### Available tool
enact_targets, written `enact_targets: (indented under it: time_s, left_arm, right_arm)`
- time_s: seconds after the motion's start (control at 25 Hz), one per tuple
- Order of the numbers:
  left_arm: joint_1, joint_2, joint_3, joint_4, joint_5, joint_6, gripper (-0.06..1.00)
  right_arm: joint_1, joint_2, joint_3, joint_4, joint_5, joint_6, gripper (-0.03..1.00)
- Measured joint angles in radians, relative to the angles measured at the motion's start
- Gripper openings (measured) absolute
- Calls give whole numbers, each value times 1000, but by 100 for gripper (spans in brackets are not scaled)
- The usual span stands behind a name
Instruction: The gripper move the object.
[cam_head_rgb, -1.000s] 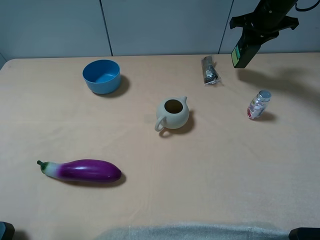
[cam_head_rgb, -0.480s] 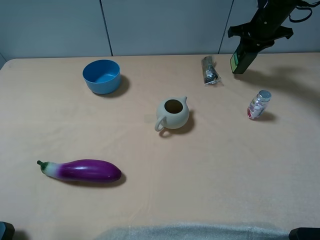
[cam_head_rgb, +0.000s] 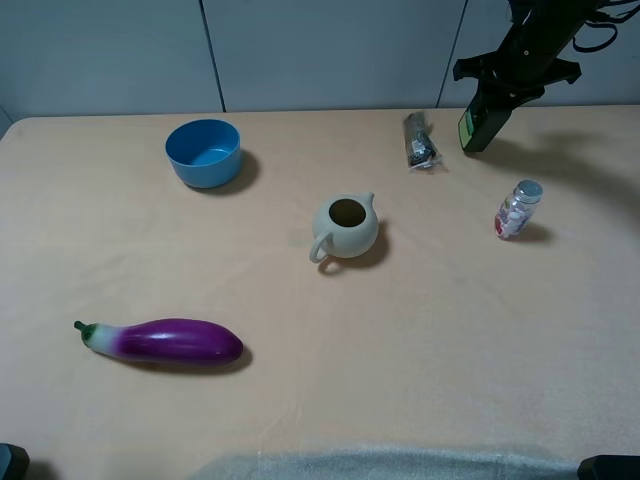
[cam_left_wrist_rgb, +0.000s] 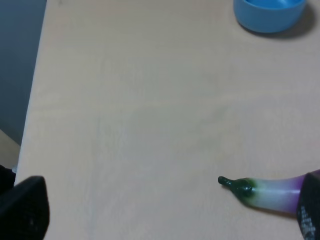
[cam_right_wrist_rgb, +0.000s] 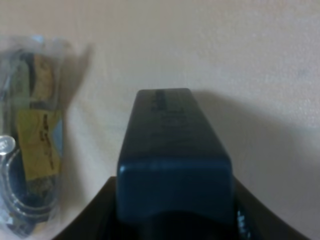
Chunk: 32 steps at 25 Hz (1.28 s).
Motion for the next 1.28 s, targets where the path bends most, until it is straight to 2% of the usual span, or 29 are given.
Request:
enact_targets:
  time_s: [0.36, 0.44, 0.56, 0.68, 1.28]
  left_arm:
    - [0, 0, 0, 0, 0, -1, 99]
    - [0, 0, 0, 0, 0, -1, 99]
    - [0, 0, 0, 0, 0, -1, 99]
    - [0, 0, 0, 0, 0, -1, 99]
    - [0, 0, 0, 0, 0, -1, 99]
  right_arm:
    - [0, 0, 0, 11, -1, 0, 31]
    - [0, 0, 0, 11, -3, 0, 38]
    - [0, 0, -5, 11, -6, 0, 59]
    - [0, 0, -5, 11, -6, 0, 67]
    - [0, 0, -5, 16, -1, 0, 69]
